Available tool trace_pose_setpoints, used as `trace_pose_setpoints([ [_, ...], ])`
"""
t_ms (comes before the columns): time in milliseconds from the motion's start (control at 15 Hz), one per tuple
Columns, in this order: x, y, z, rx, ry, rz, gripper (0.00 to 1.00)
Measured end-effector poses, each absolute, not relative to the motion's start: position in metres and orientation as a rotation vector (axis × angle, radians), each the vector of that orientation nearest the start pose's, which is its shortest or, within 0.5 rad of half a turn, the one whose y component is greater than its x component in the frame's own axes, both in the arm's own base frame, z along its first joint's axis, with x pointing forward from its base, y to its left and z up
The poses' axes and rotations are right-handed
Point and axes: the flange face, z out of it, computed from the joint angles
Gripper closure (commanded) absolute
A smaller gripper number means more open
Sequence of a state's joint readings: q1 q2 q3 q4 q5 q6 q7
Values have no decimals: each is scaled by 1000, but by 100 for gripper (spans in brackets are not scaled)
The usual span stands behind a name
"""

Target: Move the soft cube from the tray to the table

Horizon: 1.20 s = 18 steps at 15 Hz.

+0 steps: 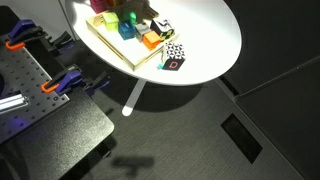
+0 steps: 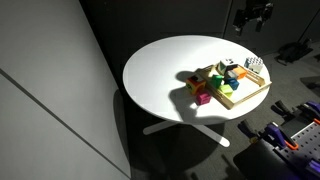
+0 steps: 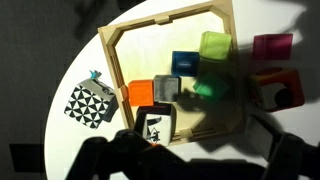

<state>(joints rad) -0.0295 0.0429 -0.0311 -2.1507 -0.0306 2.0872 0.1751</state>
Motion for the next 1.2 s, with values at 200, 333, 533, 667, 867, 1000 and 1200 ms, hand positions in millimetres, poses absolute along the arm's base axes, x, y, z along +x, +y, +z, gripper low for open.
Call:
trace_pose_setpoints([
  [200,546,-35,346,-3152,405,165,0],
  [333,555,-37,329,-3153,445,172,0],
  [533,565,-40,309,-3154,498,184,0],
  [667,570,-42,299,-3153,529,196,0],
  [867,573,-43,290,-3152,550,216,0],
  [1000,571,-43,287,-3152,548,225,0],
  [1200,571,-42,287,-3152,546,225,0],
])
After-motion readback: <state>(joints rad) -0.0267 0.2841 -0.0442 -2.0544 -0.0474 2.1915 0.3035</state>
